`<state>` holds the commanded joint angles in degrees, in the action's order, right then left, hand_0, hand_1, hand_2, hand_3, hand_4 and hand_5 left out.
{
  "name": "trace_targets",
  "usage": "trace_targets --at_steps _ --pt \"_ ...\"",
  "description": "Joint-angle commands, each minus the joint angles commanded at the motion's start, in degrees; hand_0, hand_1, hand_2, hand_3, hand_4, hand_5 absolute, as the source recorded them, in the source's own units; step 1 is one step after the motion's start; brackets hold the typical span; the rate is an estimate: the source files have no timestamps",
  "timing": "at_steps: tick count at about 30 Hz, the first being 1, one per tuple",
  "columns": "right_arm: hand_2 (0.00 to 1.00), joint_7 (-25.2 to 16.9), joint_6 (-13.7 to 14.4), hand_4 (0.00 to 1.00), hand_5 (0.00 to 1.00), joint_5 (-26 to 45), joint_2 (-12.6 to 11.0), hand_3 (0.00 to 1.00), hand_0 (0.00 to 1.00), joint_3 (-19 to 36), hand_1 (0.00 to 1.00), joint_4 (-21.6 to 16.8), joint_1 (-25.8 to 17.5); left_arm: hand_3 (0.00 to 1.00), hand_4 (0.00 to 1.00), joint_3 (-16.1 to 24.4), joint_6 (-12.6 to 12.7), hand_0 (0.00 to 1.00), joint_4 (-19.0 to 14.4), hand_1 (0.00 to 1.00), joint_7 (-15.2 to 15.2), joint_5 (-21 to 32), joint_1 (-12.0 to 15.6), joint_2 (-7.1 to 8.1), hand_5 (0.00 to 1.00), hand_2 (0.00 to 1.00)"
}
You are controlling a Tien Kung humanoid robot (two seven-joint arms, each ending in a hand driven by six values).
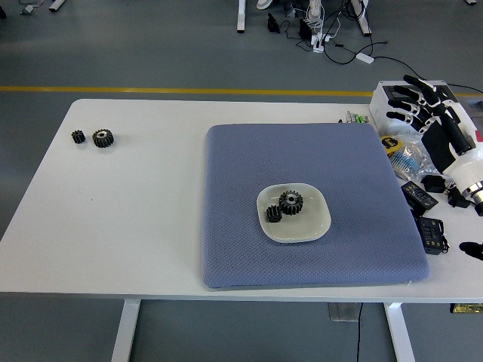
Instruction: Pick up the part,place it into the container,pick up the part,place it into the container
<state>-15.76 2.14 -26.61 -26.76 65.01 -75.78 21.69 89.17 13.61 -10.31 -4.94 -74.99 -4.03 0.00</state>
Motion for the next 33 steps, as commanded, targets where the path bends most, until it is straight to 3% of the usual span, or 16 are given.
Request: trace_targets --at_steps 5,9,10,14,33 --pt "0.838 -0.76 1.94 0.998 0.808 11.00 1.22 0.836 0.829 3.38 0.794 1.60 -3.00 0.555 0.641 -0.03 -0.05 0.717 0.00 0.694 -0.01 -0.18 0.06 0.00 0.578 0.668" --pt "0.838 -0.86 2.95 0.998 0.808 7.03 2.53 0.836 0.829 4.74 0.794 3.18 -5.02 0.555 0.641 -0.21 -0.07 0.717 0.00 0.694 0.00 -0.19 0.05 0.00 0.578 0.668" --pt "0.839 -0.99 2.93 0.998 0.850 6.90 2.74 0.839 0.834 4.89 0.801 3.28 -5.26 0.555 0.642 -0.17 -0.06 0.716 0.00 0.693 0.02 -0.17 0.05 0.00 0.578 0.668" --pt "0.839 -1.67 2.58 0.998 0.850 6.85 4.00 0.839 0.834 5.95 0.801 3.75 -6.52 0.555 0.642 0.02 -0.01 0.716 0.00 0.693 0.11 -0.16 0.02 0.00 0.578 0.668" --pt "0.837 -2.10 2.06 0.998 0.874 7.82 4.29 0.844 0.831 6.12 0.795 3.33 -7.12 0.554 0.643 0.19 -0.03 0.715 0.00 0.694 0.35 -0.09 -0.09 0.00 0.579 0.668"
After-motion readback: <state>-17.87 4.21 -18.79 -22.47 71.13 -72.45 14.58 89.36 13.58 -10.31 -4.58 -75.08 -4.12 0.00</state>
